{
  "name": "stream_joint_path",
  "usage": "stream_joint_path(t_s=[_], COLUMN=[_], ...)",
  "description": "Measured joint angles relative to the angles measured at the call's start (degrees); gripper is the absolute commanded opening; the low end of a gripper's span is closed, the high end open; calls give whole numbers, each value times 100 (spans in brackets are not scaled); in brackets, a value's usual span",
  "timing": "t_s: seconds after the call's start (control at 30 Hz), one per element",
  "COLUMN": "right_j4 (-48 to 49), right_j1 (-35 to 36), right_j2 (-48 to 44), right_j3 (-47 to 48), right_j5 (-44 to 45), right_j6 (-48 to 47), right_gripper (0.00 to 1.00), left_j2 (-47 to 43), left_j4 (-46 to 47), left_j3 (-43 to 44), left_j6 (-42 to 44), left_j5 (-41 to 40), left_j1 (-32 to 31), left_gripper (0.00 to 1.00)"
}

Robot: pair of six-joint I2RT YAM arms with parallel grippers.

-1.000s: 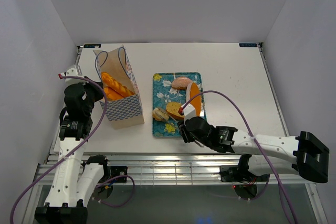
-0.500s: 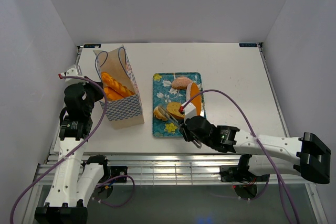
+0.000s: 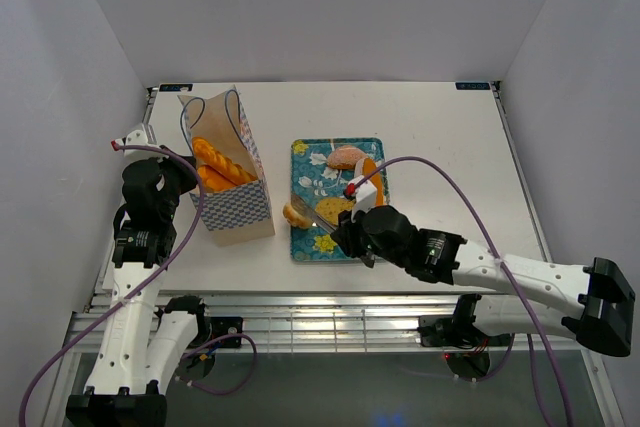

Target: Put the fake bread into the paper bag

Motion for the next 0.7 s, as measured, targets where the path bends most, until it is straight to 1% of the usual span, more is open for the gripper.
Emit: stream_joint_path(t_s=[0.2,0.43,0.7], right_j4=[57,57,151], right_j1=[-525,-603,-608], right_j2=[-258,-817,-1370], right_j3=[0,4,354], right_j5=[-505,-702,-1080], right_j6=[273,293,-321], right_gripper=[8,8,8], left_j2=[-13,-35,-52], left_j4=[0,-2,-4], left_j3=[0,0,0], left_j6=[2,7,20], left_j5=[-4,-4,-4], left_j1=[0,0,0], left_gripper=[9,9,9])
